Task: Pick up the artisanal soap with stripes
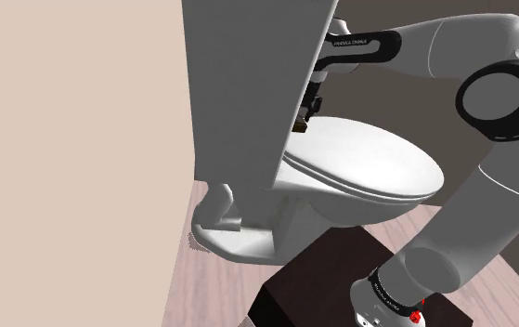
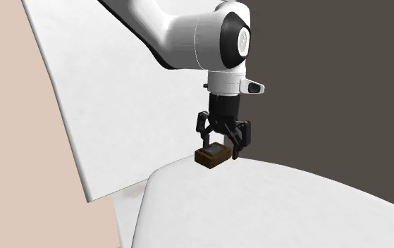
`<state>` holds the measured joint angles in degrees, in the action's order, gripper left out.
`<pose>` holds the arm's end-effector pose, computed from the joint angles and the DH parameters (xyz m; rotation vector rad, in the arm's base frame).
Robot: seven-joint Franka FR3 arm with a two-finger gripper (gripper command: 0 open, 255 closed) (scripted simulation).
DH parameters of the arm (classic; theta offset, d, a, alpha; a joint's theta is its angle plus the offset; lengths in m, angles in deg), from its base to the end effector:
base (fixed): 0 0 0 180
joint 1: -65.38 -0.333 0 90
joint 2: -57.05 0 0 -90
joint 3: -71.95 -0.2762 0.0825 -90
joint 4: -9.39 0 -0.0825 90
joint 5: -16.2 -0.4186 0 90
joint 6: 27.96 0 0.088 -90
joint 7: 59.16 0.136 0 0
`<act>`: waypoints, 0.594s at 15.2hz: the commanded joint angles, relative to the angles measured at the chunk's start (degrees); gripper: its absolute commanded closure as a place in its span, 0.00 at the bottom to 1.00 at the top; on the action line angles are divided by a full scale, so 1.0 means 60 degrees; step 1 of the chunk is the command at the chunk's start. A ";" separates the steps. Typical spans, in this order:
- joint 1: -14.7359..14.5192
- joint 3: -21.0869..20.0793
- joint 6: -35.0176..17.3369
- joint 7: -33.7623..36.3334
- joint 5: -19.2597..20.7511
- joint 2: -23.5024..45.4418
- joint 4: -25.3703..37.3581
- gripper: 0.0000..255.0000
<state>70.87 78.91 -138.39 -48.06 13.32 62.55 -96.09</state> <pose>0.6025 -0.1270 0.3908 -3.0351 0.6601 0.0130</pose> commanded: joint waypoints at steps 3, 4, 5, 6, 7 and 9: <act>-0.0007 -0.0007 -0.0217 0.0004 -0.0008 0.0030 -0.0181 1.00; -0.0007 -0.0007 -0.0214 0.0003 -0.0006 0.0022 -0.0187 1.00; -0.0005 -0.0005 -0.0218 -0.0001 -0.0007 0.0027 -0.0186 1.00; -0.0005 -0.0005 -0.0222 -0.0002 -0.0007 0.0026 -0.0191 1.00; -0.0005 -0.0005 -0.0223 -0.0002 -0.0008 0.0028 -0.0190 1.00; -0.0005 -0.0005 -0.0229 -0.0002 -0.0008 0.0031 -0.0193 1.00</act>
<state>70.84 78.88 -139.72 -48.06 13.27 62.64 -97.18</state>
